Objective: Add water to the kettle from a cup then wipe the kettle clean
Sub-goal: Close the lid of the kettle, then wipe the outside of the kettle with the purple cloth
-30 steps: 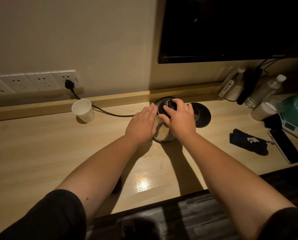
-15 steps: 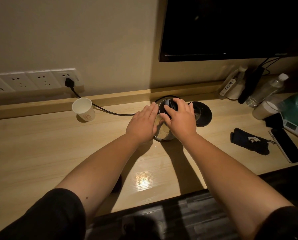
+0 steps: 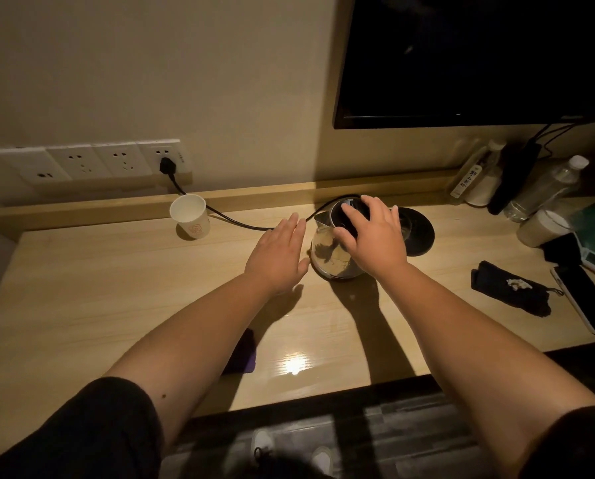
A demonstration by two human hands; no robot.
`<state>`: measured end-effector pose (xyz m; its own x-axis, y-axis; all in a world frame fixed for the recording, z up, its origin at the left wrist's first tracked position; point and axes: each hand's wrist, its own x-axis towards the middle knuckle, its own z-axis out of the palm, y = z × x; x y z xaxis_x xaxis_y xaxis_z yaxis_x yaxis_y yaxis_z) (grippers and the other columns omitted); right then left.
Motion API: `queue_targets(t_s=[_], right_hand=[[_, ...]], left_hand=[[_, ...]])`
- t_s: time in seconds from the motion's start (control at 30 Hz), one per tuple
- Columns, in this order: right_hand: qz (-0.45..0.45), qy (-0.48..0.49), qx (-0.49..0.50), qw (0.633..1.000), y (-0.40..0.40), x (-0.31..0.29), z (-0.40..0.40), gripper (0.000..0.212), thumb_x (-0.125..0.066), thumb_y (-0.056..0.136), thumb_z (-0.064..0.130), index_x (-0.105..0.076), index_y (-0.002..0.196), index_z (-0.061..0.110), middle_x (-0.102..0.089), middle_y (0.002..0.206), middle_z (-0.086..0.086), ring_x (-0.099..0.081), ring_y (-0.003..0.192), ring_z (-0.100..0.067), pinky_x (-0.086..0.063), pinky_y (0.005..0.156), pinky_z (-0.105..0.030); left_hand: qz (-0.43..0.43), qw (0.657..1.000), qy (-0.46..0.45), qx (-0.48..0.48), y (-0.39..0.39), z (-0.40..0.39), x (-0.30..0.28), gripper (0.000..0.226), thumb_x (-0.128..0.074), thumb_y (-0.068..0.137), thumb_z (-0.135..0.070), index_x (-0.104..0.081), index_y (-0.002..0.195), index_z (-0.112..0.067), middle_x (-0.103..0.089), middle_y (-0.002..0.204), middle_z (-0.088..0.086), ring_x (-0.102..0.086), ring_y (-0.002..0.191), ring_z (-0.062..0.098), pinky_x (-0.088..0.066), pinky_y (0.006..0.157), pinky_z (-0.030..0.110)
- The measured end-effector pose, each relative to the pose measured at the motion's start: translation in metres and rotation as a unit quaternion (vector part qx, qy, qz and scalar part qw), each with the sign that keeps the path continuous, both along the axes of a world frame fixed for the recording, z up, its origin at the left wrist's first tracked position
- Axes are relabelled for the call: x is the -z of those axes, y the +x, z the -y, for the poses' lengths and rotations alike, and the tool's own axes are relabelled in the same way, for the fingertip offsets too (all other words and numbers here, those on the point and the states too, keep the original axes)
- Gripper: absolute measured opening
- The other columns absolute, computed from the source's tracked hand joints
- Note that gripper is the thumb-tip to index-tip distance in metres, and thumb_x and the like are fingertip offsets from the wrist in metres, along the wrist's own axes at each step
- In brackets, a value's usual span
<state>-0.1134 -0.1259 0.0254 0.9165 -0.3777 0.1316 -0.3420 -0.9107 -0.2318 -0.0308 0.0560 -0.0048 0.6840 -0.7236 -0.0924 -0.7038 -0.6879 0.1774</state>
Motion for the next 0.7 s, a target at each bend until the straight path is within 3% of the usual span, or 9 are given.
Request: queue_targets(t_s=[0.23, 0.57, 0.7], right_hand=[[0.021, 0.003, -0.107, 0.994, -0.022, -0.007, -0.048, 0.048, -0.046, 0.1, 0.045, -0.053, 0.141, 0.022, -0.038, 0.155, -0.011, -0.019, 0.149, -0.031, -0.001, 0.121, -0.051], [-0.142, 0.047, -0.287, 0.946, -0.061, 0.064, -0.155, 0.049, -0.039, 0.103, 0.045, -0.05, 0.143, 0.019, -0.039, 0.156, -0.01, -0.024, 0.147, -0.03, -0.008, 0.121, -0.046], [-0.183, 0.034, -0.324, 0.927, -0.067, 0.084, -0.182, 0.052, -0.032, 0.099, 0.047, -0.054, 0.135, 0.017, -0.05, 0.144, -0.012, -0.042, 0.131, -0.03, -0.028, 0.113, -0.046]], left_hand=[[-0.005, 0.997, 0.045, -0.057, -0.037, -0.093, 0.012, 0.071, -0.036, 0.099, -0.046, -0.005, 0.154, -0.014, -0.004, 0.163, 0.007, -0.006, 0.149, 0.024, -0.01, 0.12, 0.042], [-0.044, 0.981, 0.095, -0.162, -0.104, -0.199, 0.044, 0.067, -0.036, 0.098, -0.045, -0.017, 0.152, -0.012, -0.013, 0.161, 0.01, -0.012, 0.148, 0.027, -0.014, 0.12, 0.043], [-0.044, 0.983, 0.096, -0.151, -0.113, -0.209, 0.059, 0.067, -0.04, 0.096, -0.045, -0.02, 0.151, -0.011, -0.018, 0.16, 0.01, -0.016, 0.147, 0.027, -0.017, 0.119, 0.043]])
